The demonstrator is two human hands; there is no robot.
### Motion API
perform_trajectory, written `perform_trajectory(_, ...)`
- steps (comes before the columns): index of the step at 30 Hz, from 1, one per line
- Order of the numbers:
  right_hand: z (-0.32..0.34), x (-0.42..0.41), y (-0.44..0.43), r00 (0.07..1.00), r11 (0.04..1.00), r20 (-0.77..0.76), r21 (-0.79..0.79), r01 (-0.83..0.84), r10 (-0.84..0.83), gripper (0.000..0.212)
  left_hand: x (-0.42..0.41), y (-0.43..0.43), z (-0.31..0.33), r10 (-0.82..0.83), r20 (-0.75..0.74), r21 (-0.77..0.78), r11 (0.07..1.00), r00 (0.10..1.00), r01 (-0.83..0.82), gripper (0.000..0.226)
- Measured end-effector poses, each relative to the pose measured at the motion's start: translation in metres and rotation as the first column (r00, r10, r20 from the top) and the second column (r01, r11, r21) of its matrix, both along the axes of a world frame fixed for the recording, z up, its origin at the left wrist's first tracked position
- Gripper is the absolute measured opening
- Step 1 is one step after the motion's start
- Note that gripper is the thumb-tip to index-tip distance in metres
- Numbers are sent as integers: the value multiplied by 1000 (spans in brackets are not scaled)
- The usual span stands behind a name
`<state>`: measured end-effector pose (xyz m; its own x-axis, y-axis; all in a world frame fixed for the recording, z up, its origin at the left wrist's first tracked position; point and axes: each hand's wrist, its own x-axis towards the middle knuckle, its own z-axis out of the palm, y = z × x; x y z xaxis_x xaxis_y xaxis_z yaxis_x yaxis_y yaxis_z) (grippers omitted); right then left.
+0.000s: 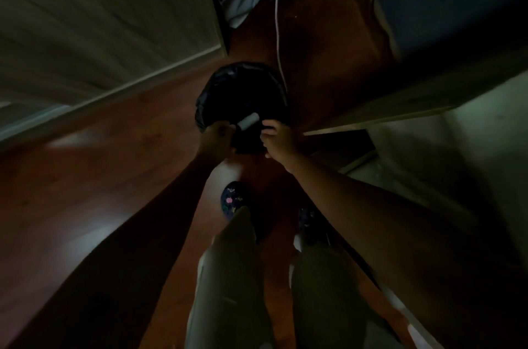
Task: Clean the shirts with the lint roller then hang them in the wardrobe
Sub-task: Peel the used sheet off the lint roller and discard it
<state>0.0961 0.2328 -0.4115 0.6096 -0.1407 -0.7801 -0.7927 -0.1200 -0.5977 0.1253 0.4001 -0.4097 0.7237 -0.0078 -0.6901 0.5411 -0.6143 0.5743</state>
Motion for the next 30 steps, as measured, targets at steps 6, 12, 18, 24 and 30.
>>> perform_trajectory(6, 181, -18, -62, 960, 999, 274, 2, 51, -50, 29, 8, -69, 165, 108, 290, -143, 987, 951, -68, 27)
perform_trajectory(12, 324, -74, -155, 823, 888, 563, -340, 310, -72, 15, -8, -180, 309, 11, 524, -237, 962, 852, 133, 16)
perform_trajectory(18, 383, -142, -246, 759, 744, 625, -417, 521, -181, 8, -38, -291, 350, -282, 553, -219, 858, 784, 464, 45)
perform_trajectory(24, 358, -195, -321, 828, 591, 534, -618, 519, -169, 10, -63, -358, 342, -428, 525, -205, 775, 735, 598, 78)
perform_trajectory(30, 336, -206, -360, 959, 467, 283, -852, 237, 31, 16, -76, -386, 338, -428, 558, -159, 786, 711, 598, 56)
